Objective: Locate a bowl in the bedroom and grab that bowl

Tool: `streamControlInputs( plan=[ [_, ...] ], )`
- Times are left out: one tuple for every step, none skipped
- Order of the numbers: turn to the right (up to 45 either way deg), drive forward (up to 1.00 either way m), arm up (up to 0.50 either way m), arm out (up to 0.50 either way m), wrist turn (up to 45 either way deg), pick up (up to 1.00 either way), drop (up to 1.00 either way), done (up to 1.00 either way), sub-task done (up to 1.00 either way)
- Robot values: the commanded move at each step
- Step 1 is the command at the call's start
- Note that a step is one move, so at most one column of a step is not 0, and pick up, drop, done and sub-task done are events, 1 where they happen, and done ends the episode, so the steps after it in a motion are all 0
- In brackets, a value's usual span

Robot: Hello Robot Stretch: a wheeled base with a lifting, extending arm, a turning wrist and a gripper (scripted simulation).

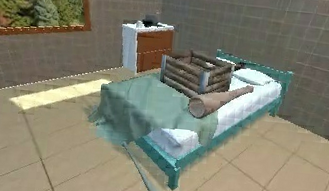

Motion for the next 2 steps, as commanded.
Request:
streamControlInputs(
  plan=[
    [-39.0,0.00,0.00,0.00,0.0,0.00,0.00,0.00,0.00],
    [0.0,1.00,0.00,0.00,0.0,0.00,0.00,0.00,0.00]
  ],
)
